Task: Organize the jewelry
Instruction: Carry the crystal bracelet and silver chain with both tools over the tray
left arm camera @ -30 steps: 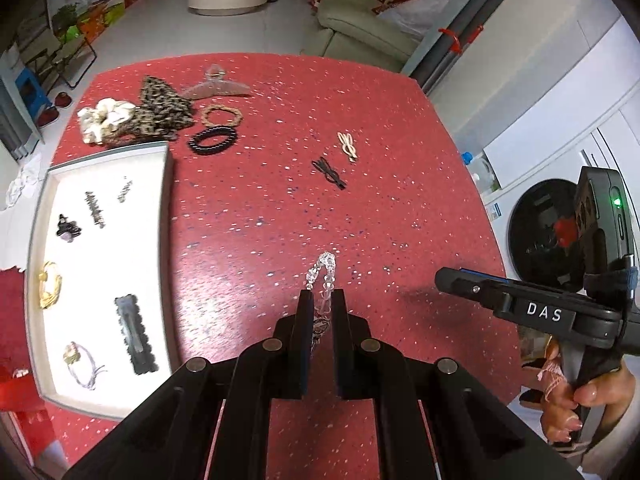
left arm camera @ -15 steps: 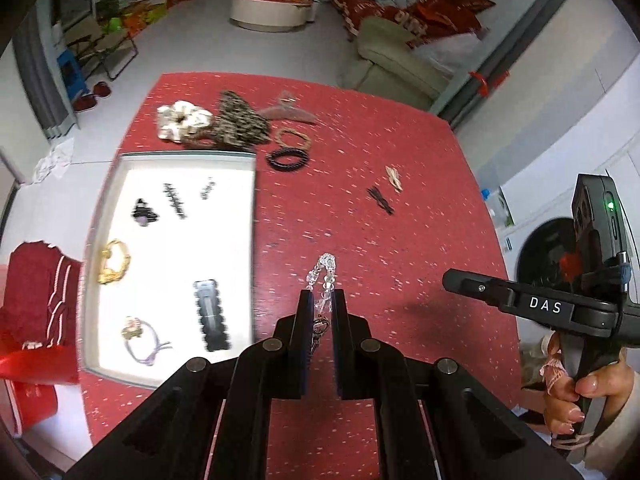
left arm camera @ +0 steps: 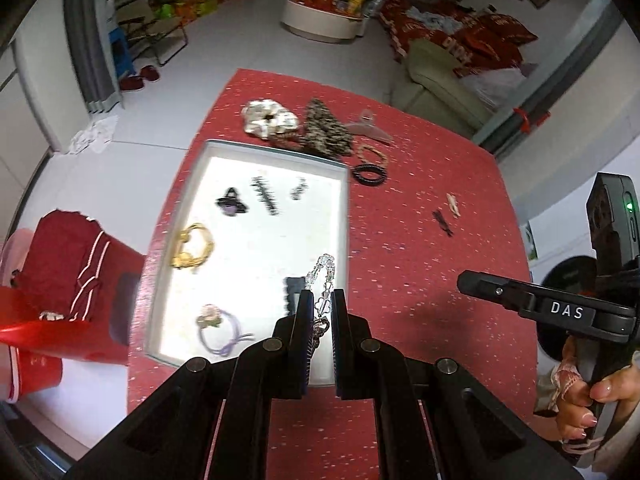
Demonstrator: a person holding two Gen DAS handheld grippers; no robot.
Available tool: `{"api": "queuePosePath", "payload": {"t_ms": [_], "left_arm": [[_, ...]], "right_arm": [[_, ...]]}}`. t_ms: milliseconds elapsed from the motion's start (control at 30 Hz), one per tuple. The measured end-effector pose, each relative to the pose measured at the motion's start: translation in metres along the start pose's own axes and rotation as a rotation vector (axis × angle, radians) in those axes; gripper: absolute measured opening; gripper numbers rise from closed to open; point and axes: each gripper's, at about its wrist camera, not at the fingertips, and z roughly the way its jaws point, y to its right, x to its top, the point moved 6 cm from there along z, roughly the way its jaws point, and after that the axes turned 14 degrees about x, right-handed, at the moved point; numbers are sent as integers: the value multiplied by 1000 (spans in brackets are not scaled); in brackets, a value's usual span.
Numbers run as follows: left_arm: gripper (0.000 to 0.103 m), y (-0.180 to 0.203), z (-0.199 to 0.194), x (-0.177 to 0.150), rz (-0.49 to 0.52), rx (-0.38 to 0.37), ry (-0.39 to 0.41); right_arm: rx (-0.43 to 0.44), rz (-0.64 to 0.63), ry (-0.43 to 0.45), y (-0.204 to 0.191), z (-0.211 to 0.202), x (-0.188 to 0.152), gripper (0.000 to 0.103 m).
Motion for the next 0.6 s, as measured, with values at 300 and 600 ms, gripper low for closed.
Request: {"api": "queuePosePath", "payload": {"t_ms": [300,600], "left_arm": [[10,-36,12,5,-34,31,4],[10,-52,32,19,-73,29,14]], "right_arm": [[21,-60,-41,-35,28,10,38],[12,-113,-63,-51,53,28,38]]}}
